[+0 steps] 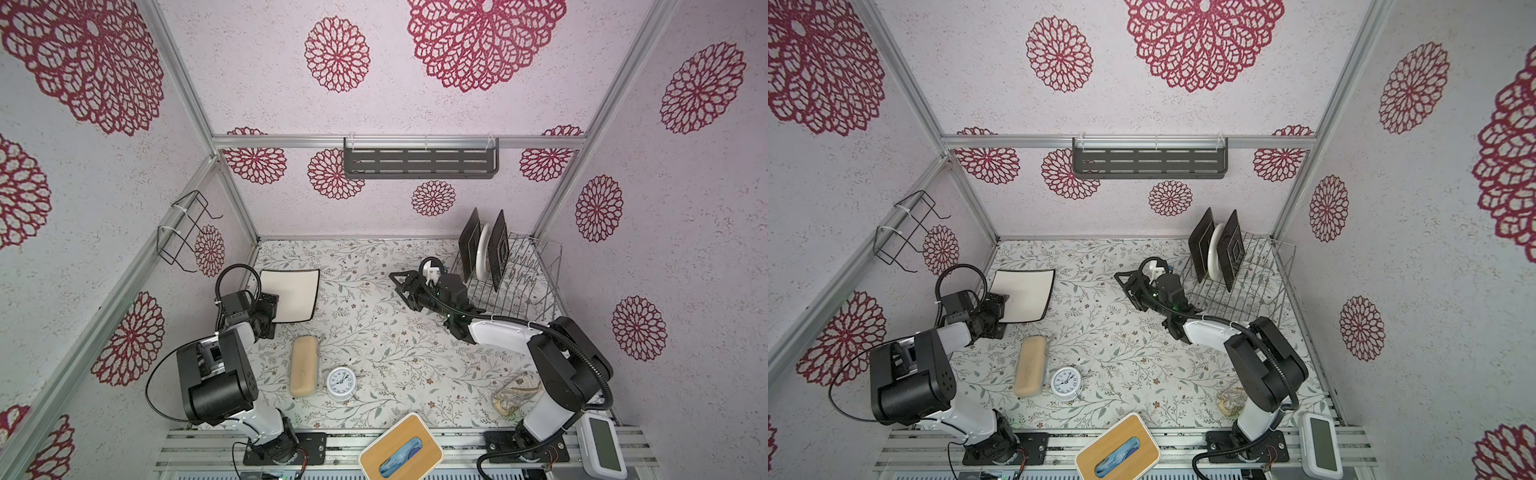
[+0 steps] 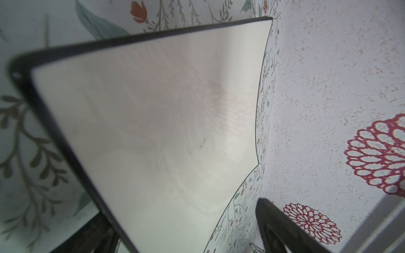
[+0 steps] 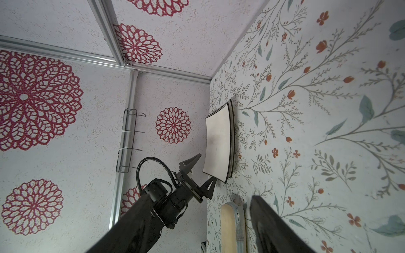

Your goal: Unload the plates from the dish rack

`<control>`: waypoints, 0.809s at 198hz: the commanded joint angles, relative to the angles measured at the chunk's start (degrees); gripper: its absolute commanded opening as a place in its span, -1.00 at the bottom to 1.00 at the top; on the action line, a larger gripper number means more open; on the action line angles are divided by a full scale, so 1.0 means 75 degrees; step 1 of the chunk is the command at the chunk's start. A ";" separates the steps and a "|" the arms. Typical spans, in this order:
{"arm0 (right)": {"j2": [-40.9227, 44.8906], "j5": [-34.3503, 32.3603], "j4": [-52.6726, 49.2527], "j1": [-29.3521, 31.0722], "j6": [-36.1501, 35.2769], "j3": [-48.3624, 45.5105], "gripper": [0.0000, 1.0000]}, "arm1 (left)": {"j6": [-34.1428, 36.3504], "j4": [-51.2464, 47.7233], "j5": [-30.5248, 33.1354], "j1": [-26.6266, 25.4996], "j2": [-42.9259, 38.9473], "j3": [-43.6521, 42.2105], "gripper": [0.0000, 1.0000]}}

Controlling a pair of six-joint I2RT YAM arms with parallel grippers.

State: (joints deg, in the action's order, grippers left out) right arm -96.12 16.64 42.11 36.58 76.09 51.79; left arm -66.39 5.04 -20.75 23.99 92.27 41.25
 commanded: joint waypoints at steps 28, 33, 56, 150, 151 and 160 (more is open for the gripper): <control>0.0359 -0.0180 0.0282 0.0009 -0.0049 -0.0082 0.48 | 0.0550 -0.0117 0.0388 -0.0171 -0.0202 0.0225 0.95; 0.0358 -0.0180 0.0294 0.0005 -0.0047 -0.0085 0.48 | 0.0608 -0.0181 0.0408 -0.0192 -0.0209 0.0266 0.95; 0.0348 -0.0192 0.0358 0.0007 -0.0012 -0.0115 0.48 | 0.0637 -0.0434 0.0519 -0.0277 -0.0163 0.0411 0.95; 0.0290 -0.0136 0.0748 -0.0025 0.0149 -0.0335 0.48 | 0.0579 -0.1086 0.1038 -0.0562 0.0213 0.0952 0.95; 0.0295 -0.0135 0.0748 -0.0025 0.0146 -0.0333 0.48 | 0.0579 -0.1096 0.1035 -0.0562 0.0213 0.0954 0.95; 0.0277 -0.0125 0.0749 -0.0025 0.0149 -0.0313 0.48 | 0.0579 -0.1114 0.1053 -0.0573 0.0213 0.0956 0.95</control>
State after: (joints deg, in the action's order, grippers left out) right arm -96.09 16.49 44.34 36.58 76.58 48.49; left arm -63.00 -3.84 -13.37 20.43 93.32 46.46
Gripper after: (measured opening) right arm 0.739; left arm 0.975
